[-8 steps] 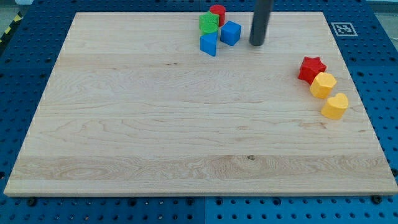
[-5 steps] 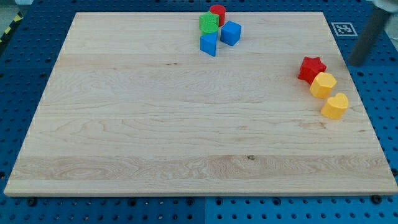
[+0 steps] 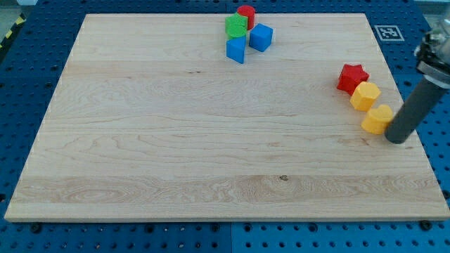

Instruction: Push the yellow heart into the blue cube

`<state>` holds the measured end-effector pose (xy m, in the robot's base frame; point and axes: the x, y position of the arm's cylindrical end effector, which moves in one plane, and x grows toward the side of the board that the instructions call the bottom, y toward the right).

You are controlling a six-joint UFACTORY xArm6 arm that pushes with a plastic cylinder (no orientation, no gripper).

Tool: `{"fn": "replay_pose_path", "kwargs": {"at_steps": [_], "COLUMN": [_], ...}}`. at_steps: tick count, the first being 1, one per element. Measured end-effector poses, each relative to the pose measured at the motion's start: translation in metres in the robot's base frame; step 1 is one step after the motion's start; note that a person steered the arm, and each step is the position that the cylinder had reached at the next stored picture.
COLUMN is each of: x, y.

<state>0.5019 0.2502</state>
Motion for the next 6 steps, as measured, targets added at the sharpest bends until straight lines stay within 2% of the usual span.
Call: {"fn": "replay_pose_path", "kwargs": {"at_steps": [2,4,6], "x": [0.001,0.001,-0.012], "y": [-0.001,0.032,0.021]}}
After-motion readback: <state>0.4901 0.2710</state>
